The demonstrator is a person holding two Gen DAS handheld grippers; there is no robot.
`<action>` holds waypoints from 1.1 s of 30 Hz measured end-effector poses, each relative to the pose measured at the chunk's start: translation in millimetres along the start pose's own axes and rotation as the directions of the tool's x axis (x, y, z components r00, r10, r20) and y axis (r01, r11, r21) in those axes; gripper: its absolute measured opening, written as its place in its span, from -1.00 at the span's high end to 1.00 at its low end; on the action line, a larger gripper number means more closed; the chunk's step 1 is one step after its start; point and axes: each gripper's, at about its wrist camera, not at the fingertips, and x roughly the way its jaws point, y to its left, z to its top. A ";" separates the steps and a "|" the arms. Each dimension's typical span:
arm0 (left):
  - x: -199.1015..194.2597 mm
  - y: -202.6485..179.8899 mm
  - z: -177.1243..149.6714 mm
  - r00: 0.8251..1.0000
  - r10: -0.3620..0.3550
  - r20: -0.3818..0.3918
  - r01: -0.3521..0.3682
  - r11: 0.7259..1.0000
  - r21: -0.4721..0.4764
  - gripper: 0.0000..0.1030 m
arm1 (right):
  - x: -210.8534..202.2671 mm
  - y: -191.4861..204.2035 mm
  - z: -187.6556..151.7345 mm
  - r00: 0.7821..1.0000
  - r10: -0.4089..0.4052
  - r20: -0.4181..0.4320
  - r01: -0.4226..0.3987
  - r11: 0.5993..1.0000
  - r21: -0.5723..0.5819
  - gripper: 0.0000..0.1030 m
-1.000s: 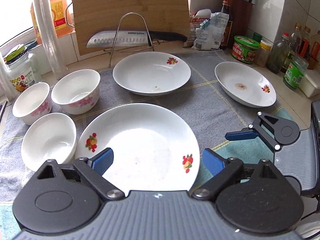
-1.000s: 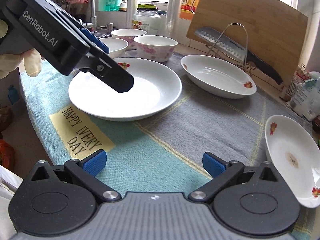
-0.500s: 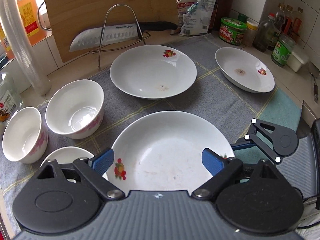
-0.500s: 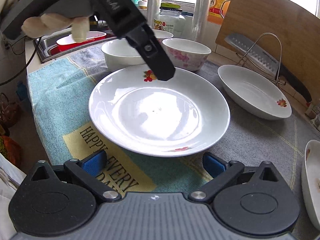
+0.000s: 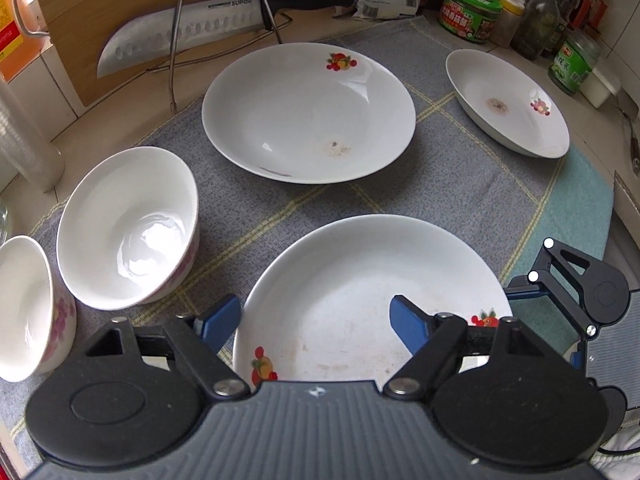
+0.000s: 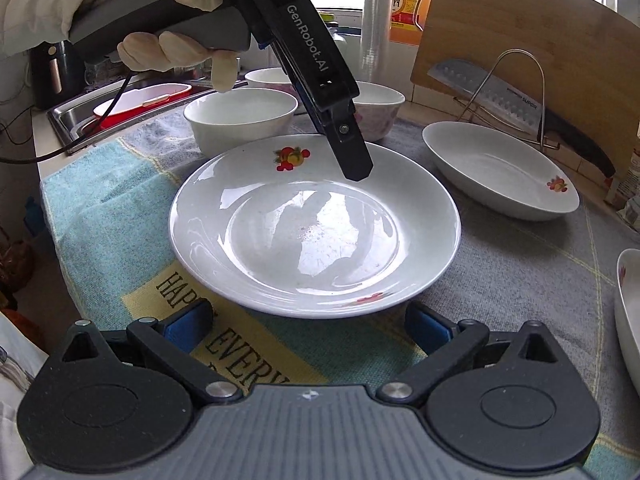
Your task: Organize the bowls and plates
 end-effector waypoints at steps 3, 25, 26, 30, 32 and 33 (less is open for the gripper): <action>5.0 4.8 5.1 1.000 -0.003 -0.029 0.003 1.000 0.009 -0.57 | -1.7 0.5 -1.4 1.000 -0.004 0.003 0.004 1.000 0.003 -1.00; 25.3 6.1 9.1 0.985 -0.045 -0.169 0.059 0.995 0.080 -0.57 | 4.3 5.3 9.9 0.999 -0.040 -0.006 0.041 0.998 0.051 -1.00; 25.1 6.4 9.7 0.985 -0.046 -0.168 0.060 0.995 0.078 -0.57 | 4.8 4.3 10.2 0.999 -0.034 -0.008 0.035 0.998 0.056 -1.00; 27.8 4.6 9.1 0.985 -0.040 -0.170 0.057 0.994 0.096 -0.57 | 8.2 5.1 11.3 0.999 -0.043 -0.016 0.043 0.998 0.054 -1.00; 28.1 4.7 8.5 0.984 -0.041 -0.173 0.060 0.993 0.101 -0.57 | 9.0 4.8 11.7 0.999 -0.045 -0.020 0.046 0.997 0.054 -1.00; 28.4 5.1 8.5 0.984 -0.043 -0.175 0.062 0.993 0.103 -0.57 | 9.2 4.7 11.5 0.999 -0.045 -0.021 0.046 0.997 0.054 -1.00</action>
